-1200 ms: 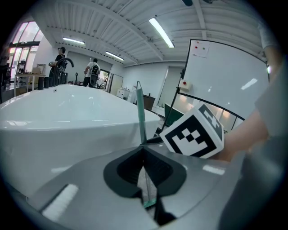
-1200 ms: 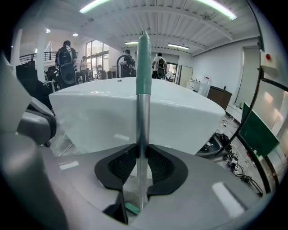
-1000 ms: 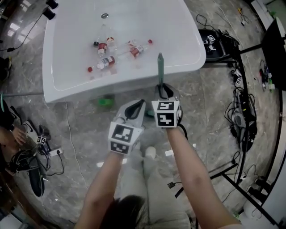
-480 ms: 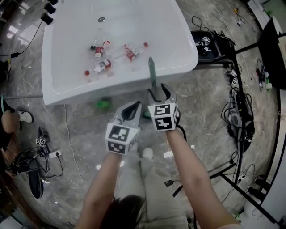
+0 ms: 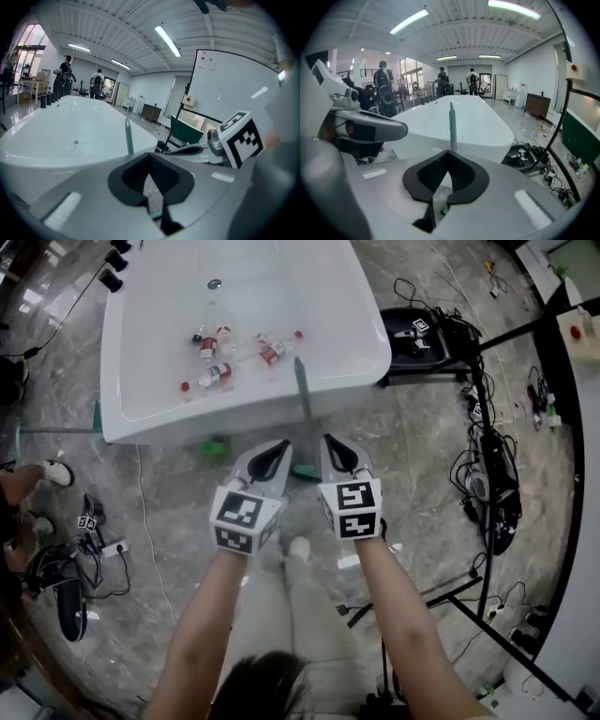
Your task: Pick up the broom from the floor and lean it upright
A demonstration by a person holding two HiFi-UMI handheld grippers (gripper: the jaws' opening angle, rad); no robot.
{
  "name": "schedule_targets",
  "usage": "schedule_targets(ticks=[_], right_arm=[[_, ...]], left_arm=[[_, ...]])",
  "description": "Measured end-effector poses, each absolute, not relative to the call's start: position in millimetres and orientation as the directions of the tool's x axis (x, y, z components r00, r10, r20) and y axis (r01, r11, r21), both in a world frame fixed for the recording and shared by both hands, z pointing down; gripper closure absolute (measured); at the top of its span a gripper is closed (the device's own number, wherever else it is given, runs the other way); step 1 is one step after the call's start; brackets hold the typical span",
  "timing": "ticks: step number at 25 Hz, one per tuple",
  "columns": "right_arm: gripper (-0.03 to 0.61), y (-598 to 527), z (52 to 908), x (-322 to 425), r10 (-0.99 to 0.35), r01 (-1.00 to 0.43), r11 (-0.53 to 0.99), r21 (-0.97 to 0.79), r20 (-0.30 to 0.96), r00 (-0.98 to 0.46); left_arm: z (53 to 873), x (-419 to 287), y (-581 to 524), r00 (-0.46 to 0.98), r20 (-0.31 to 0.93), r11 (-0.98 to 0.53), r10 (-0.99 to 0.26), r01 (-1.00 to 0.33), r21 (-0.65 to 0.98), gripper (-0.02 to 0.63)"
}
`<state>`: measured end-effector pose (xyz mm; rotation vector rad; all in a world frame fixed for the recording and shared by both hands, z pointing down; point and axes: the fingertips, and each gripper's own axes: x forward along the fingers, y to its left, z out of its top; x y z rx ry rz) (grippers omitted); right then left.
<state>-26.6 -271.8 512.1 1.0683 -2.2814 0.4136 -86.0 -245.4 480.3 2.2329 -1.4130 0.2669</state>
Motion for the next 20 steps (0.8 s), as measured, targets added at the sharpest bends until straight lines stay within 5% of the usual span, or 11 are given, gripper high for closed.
schedule_targets(ticks=[20], right_arm=[[0.577, -208.2, 246.5, -21.2, -0.648, -0.667, 0.744, 0.042, 0.286, -0.706]], left_arm=[[263.1, -56.4, -208.3, 0.513, 0.165, -0.493, -0.842, -0.857, 0.151, 0.614]])
